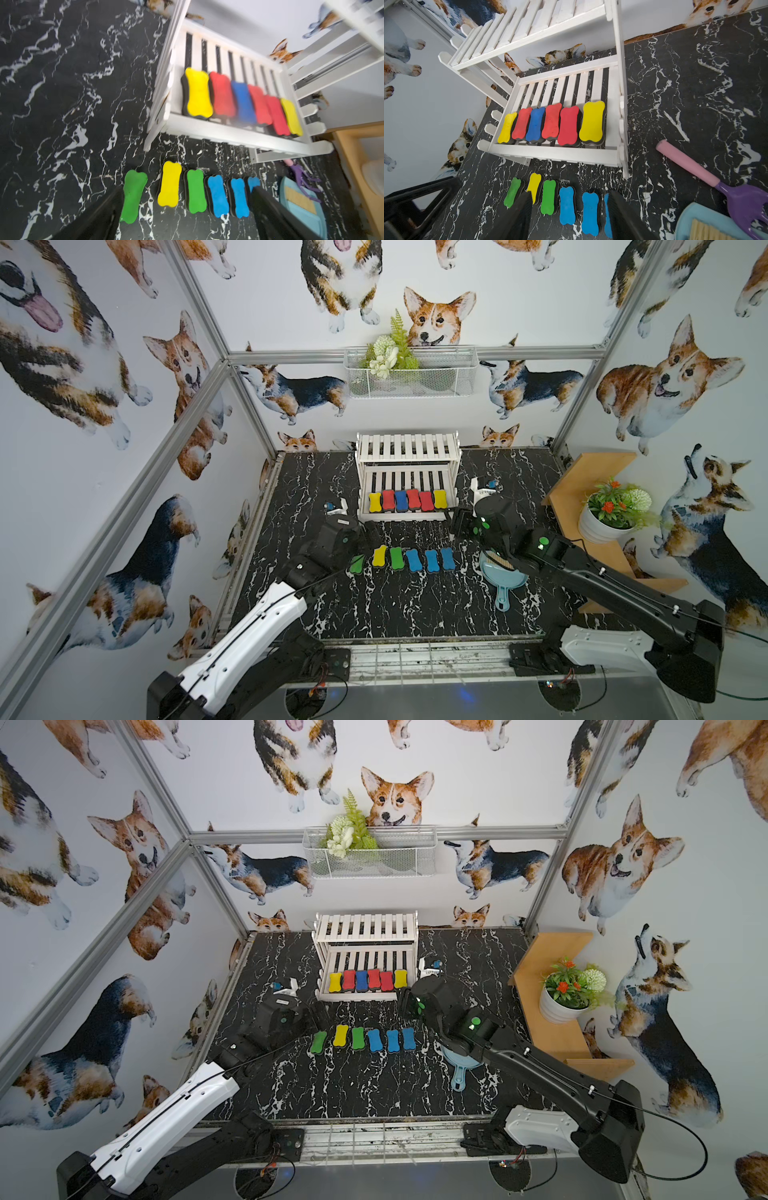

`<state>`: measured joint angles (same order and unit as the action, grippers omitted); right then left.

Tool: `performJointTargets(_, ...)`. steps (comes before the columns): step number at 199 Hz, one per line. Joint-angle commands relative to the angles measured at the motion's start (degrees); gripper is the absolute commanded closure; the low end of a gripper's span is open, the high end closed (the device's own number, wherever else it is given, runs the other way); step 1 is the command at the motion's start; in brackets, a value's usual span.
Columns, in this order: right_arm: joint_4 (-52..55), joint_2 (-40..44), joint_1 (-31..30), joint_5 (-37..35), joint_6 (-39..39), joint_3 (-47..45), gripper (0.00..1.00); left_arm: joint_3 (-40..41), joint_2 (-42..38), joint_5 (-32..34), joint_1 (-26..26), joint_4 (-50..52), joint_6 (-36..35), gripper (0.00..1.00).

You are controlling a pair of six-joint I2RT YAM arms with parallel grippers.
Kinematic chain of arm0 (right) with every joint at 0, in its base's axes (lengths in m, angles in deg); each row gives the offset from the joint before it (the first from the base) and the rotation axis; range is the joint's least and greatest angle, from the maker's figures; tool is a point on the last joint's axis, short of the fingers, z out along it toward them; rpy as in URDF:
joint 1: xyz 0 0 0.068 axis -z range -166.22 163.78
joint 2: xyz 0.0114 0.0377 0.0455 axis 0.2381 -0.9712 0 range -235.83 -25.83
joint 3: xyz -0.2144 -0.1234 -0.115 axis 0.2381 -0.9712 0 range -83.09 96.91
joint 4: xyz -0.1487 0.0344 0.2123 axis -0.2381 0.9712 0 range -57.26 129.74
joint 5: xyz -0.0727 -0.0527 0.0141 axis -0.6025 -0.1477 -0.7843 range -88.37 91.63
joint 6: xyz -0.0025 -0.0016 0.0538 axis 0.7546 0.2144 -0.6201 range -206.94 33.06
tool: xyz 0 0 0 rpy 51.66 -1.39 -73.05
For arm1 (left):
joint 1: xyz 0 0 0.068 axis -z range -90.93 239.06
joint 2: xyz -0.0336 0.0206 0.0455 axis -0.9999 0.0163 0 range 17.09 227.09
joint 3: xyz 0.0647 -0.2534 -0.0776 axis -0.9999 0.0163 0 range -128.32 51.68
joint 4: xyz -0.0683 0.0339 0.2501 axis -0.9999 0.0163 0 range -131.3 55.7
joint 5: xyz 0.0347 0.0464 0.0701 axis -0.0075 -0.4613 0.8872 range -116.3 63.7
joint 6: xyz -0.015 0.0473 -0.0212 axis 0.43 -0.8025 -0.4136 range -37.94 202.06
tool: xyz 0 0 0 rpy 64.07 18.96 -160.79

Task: Remove the whiteboard erasers from the shelf
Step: Place the whiteboard eraser at the center of the board, then pick up the whiteboard eraser from the shelf.

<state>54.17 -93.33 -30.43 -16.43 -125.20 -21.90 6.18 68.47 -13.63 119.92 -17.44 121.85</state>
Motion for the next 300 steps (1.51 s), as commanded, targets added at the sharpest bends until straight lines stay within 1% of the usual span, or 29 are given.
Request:
performJointTargets(1, 3.34, -4.49, 1.35, 4.49, 5.65, 4.65, 0.42, -2.69, -1.13, 0.96, 0.05, 4.53, -2.71, 0.00)
performJointTargets(16, 5.11, -8.80, 1.39, 4.38, 6.98, 8.86, 0.45, -4.63, -1.91, 2.99, -0.01, 6.27, -3.29, 0.00)
performJointTargets(27, 5.46, -11.32, 1.34, 4.09, 7.73, 10.81, 0.46, -5.91, -2.57, 4.61, 0.00, 7.26, -3.86, 0.00)
performJointTargets(48, 6.27, -15.58, 1.32, 0.33, 8.54, 13.51, 0.48, -7.21, -4.26, 6.41, 0.00, 7.60, -5.19, 0.00)
performJointTargets(63, 7.45, -18.58, 1.55, -2.12, 8.69, 15.27, 0.49, -7.67, -5.19, 7.17, -0.01, 7.78, -5.56, 0.00)
performJointTargets(93, 8.27, -23.37, 2.78, -3.28, 8.91, 17.27, 0.49, -7.99, -6.24, 7.72, -0.01, 8.44, -5.72, 0.00)
performJointTargets(175, 7.75, -29.02, 5.84, -2.60, 7.09, 20.55, 0.49, -7.77, -8.23, 8.77, -0.01, 9.53, -6.09, 0.00)
performJointTargets(235, 6.55, -29.86, 7.10, -1.34, 5.39, 20.20, 0.49, -7.08, -9.06, 9.57, -0.09, 9.54, -5.99, 0.00)
performJointTargets(300, 6.08, -31.14, 7.20, -1.15, 4.87, 20.72, 0.48, -6.47, -9.35, 9.75, -0.09, 9.62, -5.69, 0.00)
